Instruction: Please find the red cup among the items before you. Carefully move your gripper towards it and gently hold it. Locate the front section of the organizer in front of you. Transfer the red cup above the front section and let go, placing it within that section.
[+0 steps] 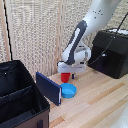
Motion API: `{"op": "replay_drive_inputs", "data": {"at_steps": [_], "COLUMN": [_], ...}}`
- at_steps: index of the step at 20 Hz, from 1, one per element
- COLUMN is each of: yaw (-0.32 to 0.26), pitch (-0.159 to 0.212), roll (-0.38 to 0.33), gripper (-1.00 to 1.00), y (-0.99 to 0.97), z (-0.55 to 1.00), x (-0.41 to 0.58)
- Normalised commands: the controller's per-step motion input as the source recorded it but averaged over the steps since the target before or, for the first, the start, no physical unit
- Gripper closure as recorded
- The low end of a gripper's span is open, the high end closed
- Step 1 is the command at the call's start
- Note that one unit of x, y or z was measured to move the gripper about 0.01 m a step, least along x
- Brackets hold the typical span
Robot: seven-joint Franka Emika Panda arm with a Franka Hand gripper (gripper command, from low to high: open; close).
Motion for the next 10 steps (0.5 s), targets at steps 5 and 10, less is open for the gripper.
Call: {"op": "replay_drive_inputs", "data": {"at_steps": [5,10], "yaw": [-0.075,-0.059], "pitch": [0.0,0.019], "roll": [0.037,0.061], "gripper": [1.0,1.0], "y": [-0.01,0.0], "z": [0.1,0.91], "x": [-0.011,0.0]}}
